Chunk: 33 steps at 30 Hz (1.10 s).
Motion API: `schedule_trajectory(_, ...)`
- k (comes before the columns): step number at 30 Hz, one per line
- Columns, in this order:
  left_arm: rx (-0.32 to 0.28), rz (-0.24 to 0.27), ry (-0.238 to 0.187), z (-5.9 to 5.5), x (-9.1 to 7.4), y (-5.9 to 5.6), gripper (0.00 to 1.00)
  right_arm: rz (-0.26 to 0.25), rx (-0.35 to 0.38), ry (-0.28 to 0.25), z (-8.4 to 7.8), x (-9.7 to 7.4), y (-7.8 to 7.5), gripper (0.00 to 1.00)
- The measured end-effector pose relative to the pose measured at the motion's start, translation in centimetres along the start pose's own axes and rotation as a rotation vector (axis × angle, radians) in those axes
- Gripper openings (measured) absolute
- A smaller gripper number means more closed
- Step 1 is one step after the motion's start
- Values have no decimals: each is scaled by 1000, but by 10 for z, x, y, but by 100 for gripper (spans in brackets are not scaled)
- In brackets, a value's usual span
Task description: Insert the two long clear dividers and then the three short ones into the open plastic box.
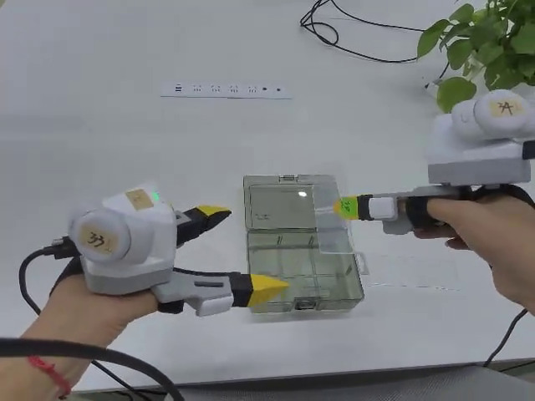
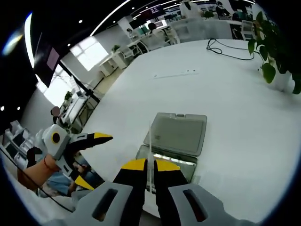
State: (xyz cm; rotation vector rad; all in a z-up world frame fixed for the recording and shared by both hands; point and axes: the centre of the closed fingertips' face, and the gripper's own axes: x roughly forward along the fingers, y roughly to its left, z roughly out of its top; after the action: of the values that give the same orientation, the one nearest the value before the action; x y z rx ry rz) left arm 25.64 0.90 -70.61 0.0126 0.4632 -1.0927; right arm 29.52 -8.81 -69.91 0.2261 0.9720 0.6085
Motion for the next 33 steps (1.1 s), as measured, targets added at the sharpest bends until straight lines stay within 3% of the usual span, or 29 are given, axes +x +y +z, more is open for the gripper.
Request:
schedule_trajectory(6,39,-26,20,-8,-1,-3,90,-58,54,81,-8,4,-8,7)
schedule_trajectory(19,79,-48,48,-22,-1,0,98,-88,245,241,-37,20,-23,7)
schedule_trajectory(33,71,-56,53,-32,-2,0,100,-148,275,289,-60,33,-31,7)
